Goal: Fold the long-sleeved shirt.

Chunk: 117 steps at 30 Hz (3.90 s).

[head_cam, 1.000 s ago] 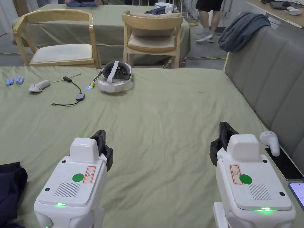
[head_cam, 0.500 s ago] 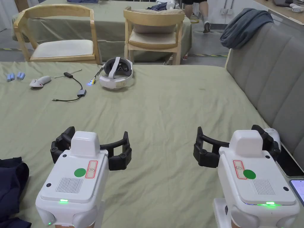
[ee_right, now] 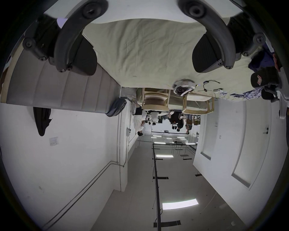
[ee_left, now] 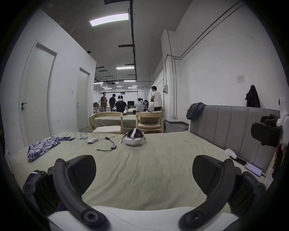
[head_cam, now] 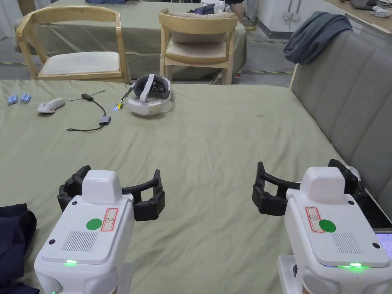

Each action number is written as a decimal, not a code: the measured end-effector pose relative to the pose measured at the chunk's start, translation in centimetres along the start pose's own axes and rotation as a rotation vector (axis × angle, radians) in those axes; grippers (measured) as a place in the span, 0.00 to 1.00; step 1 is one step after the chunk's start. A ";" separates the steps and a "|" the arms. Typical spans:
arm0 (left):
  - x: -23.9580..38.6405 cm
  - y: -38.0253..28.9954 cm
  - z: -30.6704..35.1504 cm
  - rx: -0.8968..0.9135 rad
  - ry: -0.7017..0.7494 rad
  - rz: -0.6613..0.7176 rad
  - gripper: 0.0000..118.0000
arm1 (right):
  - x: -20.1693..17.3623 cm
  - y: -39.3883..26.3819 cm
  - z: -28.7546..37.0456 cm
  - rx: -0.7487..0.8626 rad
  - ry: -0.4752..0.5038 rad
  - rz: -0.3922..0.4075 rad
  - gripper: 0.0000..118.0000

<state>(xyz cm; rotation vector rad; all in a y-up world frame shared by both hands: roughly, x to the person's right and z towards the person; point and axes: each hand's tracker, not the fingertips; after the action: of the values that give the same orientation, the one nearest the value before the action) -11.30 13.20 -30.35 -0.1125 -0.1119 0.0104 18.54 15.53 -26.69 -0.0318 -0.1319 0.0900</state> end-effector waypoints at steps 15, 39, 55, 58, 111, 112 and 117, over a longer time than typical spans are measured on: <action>0.3 1.1 0.2 0.050 0.001 -0.049 0.94 | -0.4 0.0 -0.1 0.011 0.011 0.024 1.00; 0.0 1.5 0.4 0.048 0.007 -0.050 0.94 | -0.1 0.3 -0.1 0.004 0.004 0.035 1.00; -0.4 1.2 0.2 0.028 0.003 -0.020 0.94 | -0.4 0.2 -0.2 -0.006 0.014 0.044 1.00; -0.4 1.2 0.2 0.025 0.012 -0.025 0.94 | -0.5 0.2 -0.2 -0.007 0.015 0.040 1.00; -0.4 1.3 0.8 0.036 0.012 -0.026 0.94 | -1.6 3.2 -1.0 -0.261 -0.001 -0.105 1.00; -0.4 1.3 0.9 0.035 0.011 -0.027 0.94 | -1.5 3.2 -1.1 -0.258 -0.004 -0.095 1.00; -0.4 1.3 0.9 0.029 0.008 -0.030 0.94 | -0.5 3.1 -1.2 -0.267 -0.024 -0.155 1.00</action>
<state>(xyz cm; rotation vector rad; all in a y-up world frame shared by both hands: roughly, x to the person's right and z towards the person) -11.81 14.55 -29.65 -0.0822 -0.1051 -0.0182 17.92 18.52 -28.02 -0.2866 -0.1687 -0.0823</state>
